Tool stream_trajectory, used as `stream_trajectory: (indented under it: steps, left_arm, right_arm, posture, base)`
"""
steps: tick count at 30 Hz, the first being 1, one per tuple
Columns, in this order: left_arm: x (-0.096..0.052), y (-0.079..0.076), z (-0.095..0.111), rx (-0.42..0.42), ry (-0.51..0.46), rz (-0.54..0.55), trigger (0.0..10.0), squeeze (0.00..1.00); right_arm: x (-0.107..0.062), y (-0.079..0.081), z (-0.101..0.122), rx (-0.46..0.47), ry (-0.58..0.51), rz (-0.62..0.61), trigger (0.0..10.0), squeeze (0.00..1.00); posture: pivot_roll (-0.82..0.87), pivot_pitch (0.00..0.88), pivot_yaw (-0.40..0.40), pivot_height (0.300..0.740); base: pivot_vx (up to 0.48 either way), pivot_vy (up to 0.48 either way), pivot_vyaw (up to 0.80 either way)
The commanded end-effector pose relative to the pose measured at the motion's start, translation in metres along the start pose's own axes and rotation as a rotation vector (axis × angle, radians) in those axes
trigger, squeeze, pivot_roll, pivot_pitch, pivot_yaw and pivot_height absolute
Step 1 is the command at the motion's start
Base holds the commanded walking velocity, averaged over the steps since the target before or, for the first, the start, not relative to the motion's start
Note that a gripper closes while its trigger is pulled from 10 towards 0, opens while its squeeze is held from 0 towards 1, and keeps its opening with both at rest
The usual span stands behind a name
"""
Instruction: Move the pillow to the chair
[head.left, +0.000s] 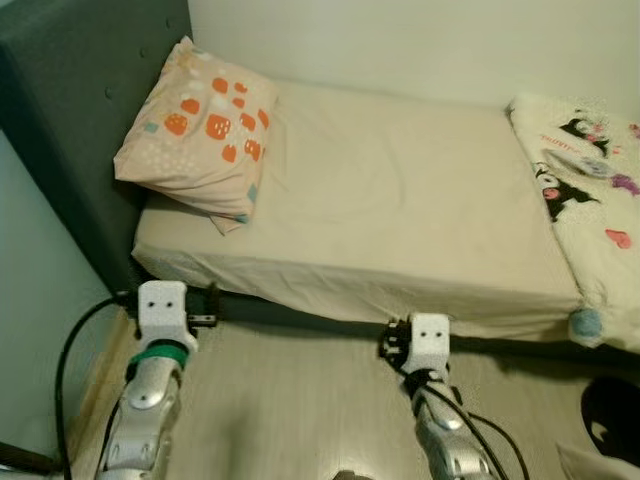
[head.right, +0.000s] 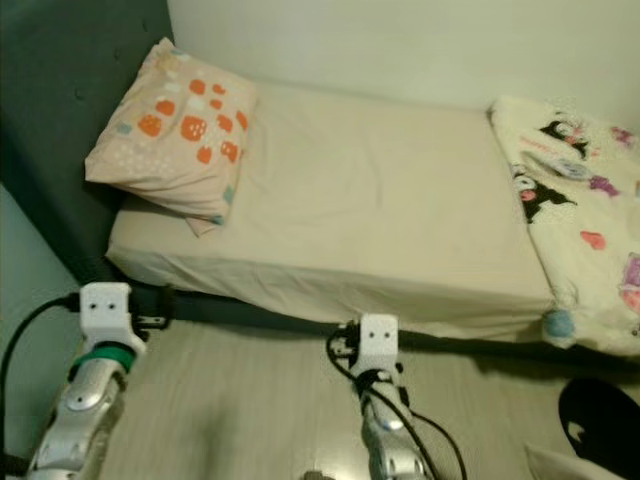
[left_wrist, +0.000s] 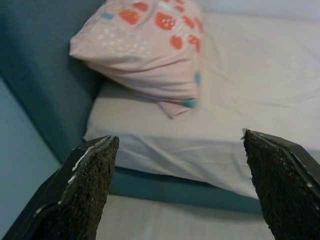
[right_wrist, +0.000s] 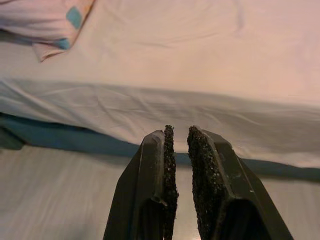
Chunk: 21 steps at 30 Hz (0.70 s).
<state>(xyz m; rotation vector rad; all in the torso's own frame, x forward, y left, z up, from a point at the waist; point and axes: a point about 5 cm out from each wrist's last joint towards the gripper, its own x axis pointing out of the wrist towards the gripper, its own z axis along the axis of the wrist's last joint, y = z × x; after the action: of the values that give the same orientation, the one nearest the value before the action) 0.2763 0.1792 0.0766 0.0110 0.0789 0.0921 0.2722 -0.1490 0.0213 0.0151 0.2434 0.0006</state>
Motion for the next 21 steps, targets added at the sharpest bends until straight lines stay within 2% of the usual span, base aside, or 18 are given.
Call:
stream_trajectory:
  steps: [1,9,21]
  left_arm:
    - [-0.0009,-0.0057,-0.0014,-0.003,0.007,-0.018,10.0,0.0]
    - [-0.0007,-0.0057,-0.0036,-0.005,0.022,-0.024,10.0,0.0]
    - [0.0003,-0.0067,-0.0029,-0.01,0.02,-0.034,10.0,0.0]
  right_arm:
    - [-0.0028,-0.01,-0.0061,0.008,0.033,-0.034,10.0,0.0]
    - [-0.0038,-0.0121,-0.0081,-0.001,0.045,-0.048,10.0,0.0]
    - [-0.0041,-0.0116,-0.0078,-0.005,0.039,-0.05,10.0,0.0]
  posture:
    - [0.06,0.041,0.015,0.74]
    - [0.05,0.043,0.025,0.74]
    - [0.05,0.041,0.028,0.74]
  base:
    - [0.398,0.0,-0.8]
    - [0.394,0.0,-0.8]
    - [0.369,0.0,0.0]
